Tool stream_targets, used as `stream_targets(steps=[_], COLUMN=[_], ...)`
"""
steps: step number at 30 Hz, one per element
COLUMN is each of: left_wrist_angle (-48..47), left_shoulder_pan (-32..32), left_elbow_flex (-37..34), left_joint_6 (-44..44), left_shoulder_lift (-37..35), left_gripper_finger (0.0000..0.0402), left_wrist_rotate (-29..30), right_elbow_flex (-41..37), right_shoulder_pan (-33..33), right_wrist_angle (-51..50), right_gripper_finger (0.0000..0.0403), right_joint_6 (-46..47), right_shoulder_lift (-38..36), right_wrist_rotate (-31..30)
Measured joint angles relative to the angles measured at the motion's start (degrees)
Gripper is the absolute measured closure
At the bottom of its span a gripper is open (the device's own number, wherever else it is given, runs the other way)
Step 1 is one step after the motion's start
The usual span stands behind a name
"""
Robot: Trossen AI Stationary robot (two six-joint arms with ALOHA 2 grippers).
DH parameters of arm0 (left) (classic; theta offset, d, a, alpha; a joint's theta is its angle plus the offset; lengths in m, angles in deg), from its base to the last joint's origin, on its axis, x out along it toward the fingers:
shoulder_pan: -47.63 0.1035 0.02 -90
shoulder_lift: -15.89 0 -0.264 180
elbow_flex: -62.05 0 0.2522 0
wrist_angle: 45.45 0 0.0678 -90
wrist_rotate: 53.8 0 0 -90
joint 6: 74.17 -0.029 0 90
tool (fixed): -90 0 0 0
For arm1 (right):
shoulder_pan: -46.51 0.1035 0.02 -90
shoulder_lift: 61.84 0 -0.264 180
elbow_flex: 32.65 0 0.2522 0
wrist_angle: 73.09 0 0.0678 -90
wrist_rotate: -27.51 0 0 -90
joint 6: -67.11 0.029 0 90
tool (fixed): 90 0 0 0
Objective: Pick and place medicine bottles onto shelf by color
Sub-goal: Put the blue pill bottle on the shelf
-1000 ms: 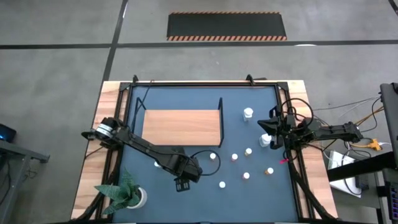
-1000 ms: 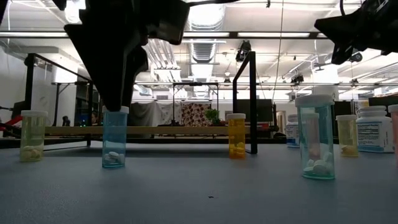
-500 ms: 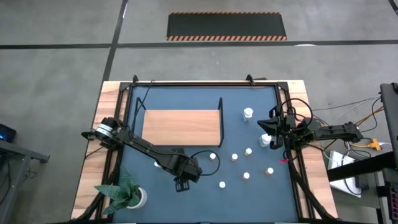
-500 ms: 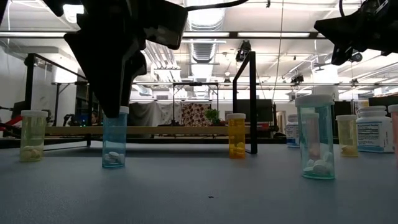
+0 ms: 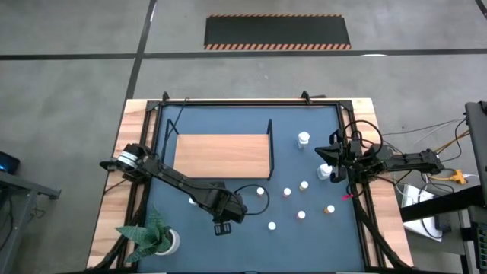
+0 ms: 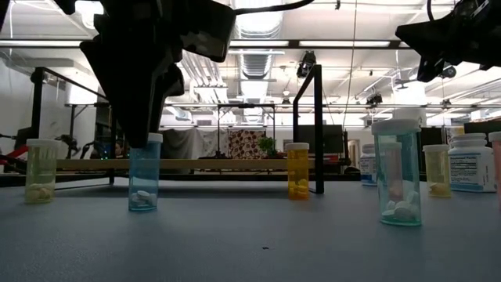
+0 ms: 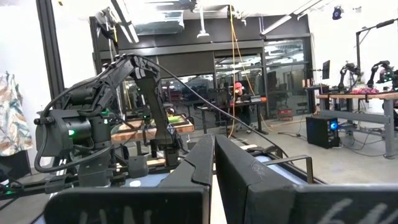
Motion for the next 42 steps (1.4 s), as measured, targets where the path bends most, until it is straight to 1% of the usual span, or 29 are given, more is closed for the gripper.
stream_targets(steps=[9, 15, 21, 23, 26, 29, 32, 36, 40, 42], left_wrist_angle=[0.0, -1.7, -6.9, -8.7, -9.1, -9.2, -9.3, -9.3, -9.6, -9.9], left_shoulder_pan=[0.0, 1.6, 7.2, 9.6, 13.5, 17.8, 21.5, 24.7, 26.2, 26.2], left_elbow_flex=[1.2, 2.0, 2.2, 2.2, 2.1, 2.0, 1.9, 1.8, 0.1, -1.3], left_joint_6=[-1.0, -1.5, -1.0, -1.0, -1.0, -1.0, -2.0, -4.3, -5.6, -5.5], left_shoulder_lift=[-1.4, -4.9, -11.1, -12.8, -15.1, -16.6, -17.0, -16.6, -16.2, -16.2], left_gripper_finger=[0.0302, 0.0303, 0.0303, 0.0303, 0.0304, 0.0304, 0.0304, 0.0304, 0.0304, 0.0304], left_wrist_rotate=[0.0, -0.9, -0.9, 0.0, 3.0, 3.8, 3.9, 3.4, 0.9, 0.7], right_elbow_flex=[0.0, 0.0, 0.0, 0.0, 0.0, 0.0, 0.0, 0.0, 0.0, 0.0], right_shoulder_pan=[0.0, 0.0, 0.0, 0.0, 0.0, 0.0, 0.0, 0.0, 0.0, 0.0], right_wrist_angle=[-0.1, -0.3, -0.4, -0.4, -0.4, -0.4, -0.4, -0.4, -0.9, -1.7], right_gripper_finger=[0.0394, 0.0394, 0.0394, 0.0394, 0.0394, 0.0394, 0.0394, 0.0394, 0.0394, 0.0394], right_joint_6=[0.0, 0.0, 0.0, 0.0, 0.0, 0.0, 0.0, 0.0, 0.0, 0.0], right_shoulder_lift=[0.0, 0.0, 0.0, 0.0, 0.0, 0.0, 0.0, 0.0, 0.0, 0.0], right_wrist_rotate=[0.0, 0.0, 0.0, 0.0, 0.0, 0.0, 0.0, 0.0, 0.0, 0.0])
